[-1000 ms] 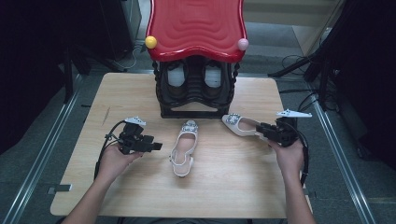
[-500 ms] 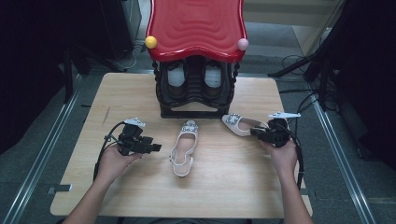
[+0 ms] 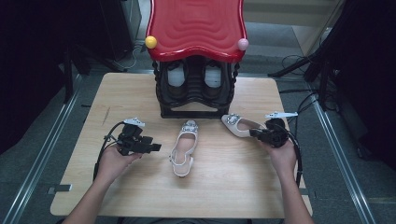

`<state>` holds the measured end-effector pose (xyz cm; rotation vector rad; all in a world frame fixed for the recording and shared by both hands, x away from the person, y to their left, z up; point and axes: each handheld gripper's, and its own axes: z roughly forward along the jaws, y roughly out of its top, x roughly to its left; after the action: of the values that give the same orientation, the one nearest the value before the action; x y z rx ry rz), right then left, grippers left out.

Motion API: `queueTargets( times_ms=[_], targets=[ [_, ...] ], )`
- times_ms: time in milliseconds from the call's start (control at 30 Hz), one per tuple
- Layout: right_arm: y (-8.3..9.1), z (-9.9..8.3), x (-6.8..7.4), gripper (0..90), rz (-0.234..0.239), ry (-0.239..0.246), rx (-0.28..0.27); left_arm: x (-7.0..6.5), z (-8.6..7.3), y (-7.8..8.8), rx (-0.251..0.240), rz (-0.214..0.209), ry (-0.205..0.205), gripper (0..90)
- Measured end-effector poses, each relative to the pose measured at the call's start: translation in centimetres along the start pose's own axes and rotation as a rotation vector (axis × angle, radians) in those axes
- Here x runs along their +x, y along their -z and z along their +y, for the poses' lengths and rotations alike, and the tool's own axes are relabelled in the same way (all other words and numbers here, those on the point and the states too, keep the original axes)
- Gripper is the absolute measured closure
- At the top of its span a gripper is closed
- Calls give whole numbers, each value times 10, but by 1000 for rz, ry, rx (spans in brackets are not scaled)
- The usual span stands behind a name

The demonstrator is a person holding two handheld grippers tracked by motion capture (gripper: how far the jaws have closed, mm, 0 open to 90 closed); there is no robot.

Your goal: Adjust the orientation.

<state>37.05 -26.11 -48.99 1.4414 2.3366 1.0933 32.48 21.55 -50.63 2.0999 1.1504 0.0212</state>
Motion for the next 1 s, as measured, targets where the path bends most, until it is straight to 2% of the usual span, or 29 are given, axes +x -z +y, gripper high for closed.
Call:
queueTargets(
  times_ms=[67, 133, 267, 367, 767, 1000],
  targets=[
    [0, 0, 2, 863, -7, 11, 3, 0, 0, 0, -5, 1, 4, 416],
    [2, 1, 4, 869, -3, 1, -4, 1, 0, 0, -12, 0, 8, 416],
    [12, 4, 11, 876, -7, 9, -50, 1, 2, -1, -8, 0, 4, 417],
    [17, 6, 17, 877, 2, 15, -63, 1, 3, -2, -3, 1, 2, 417],
    [18, 11, 38, 879, 31, 42, -64, 1, 4, -2, -1, 1, -2, 417],
    [15, 14, 57, 880, 54, 71, -60, 0, 4, -1, -9, 4, 3, 417]
  ],
)
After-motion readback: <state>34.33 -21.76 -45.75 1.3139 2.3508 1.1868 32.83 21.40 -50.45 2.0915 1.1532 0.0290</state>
